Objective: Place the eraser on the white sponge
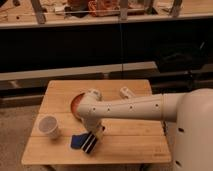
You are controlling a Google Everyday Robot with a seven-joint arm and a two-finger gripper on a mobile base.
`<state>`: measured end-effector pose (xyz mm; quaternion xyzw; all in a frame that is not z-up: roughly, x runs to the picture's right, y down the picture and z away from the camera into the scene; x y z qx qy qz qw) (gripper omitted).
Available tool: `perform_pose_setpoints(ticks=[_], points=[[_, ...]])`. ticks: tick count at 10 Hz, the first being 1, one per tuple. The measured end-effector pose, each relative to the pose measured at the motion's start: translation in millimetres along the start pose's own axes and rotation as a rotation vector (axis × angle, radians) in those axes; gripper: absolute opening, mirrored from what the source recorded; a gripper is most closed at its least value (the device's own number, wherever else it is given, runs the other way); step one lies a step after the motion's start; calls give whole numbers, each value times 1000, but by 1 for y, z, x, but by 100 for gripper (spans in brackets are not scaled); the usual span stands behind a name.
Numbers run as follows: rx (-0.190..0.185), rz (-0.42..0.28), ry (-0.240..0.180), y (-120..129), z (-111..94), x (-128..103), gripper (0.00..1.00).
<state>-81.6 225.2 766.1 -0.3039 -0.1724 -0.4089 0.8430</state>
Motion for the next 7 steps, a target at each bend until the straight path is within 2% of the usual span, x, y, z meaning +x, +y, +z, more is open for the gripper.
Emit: perform_pose_setpoints(ticks=[2,7], points=[[3,-6,17,-2,0,-3,1],[2,-23,18,-13,3,-11,2]])
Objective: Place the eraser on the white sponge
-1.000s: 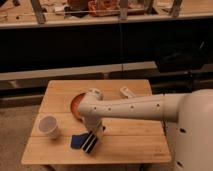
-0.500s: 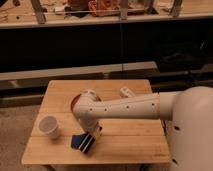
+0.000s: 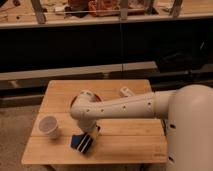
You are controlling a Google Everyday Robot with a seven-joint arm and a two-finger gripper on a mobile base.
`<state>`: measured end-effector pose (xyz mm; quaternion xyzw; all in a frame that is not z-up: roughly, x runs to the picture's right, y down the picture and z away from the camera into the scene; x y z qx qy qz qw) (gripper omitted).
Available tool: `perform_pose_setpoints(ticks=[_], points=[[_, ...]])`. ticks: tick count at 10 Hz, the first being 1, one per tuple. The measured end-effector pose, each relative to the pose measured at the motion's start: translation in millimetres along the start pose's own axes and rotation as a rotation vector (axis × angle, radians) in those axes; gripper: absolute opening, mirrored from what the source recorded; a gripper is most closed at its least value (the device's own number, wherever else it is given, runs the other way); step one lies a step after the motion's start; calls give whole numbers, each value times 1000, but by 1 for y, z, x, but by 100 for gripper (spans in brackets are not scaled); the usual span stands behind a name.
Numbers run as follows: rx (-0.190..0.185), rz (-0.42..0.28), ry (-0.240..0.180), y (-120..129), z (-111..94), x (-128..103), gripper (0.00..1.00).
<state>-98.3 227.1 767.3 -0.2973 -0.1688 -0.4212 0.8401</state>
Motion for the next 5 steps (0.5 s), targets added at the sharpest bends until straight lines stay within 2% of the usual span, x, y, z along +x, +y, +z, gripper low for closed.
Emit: perform_pose_setpoints(ticks=[1,5], points=[[-2,-2,3,0,0,0,5],[0,-13,12,-4,0,-2,41]])
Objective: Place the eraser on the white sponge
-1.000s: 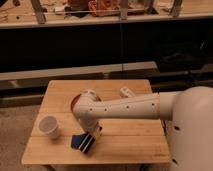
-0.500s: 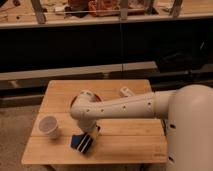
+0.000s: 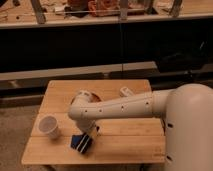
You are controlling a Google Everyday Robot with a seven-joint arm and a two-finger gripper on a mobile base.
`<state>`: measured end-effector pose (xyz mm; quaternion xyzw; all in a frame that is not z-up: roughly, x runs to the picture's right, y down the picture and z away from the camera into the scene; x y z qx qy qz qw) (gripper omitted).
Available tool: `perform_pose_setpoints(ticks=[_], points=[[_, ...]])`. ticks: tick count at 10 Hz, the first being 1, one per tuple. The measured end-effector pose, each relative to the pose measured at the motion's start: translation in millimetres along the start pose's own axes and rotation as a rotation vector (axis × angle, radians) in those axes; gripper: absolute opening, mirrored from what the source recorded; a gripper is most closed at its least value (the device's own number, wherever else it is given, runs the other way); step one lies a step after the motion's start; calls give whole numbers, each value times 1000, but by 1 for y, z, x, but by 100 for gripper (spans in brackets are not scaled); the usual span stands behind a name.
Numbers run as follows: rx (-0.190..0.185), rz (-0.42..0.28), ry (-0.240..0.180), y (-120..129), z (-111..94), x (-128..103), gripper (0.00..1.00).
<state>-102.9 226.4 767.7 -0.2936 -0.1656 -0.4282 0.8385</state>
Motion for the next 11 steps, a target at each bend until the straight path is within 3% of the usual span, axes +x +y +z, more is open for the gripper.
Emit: perform_pose_setpoints(ticks=[1,3,6,7,8,10,11], points=[[1,-2,0,-1,0,-1,46],[3,-8,3,-2,0,-1,45],[7,-17,4,-4,-1,-2,65],[8,-21,4,-4,-1,-3,67],[9,-26,4,-4,-1,-3,65],[12,-32,8,-5,-2,-3,49],[13,-36,10,-5,-2,-3,49]])
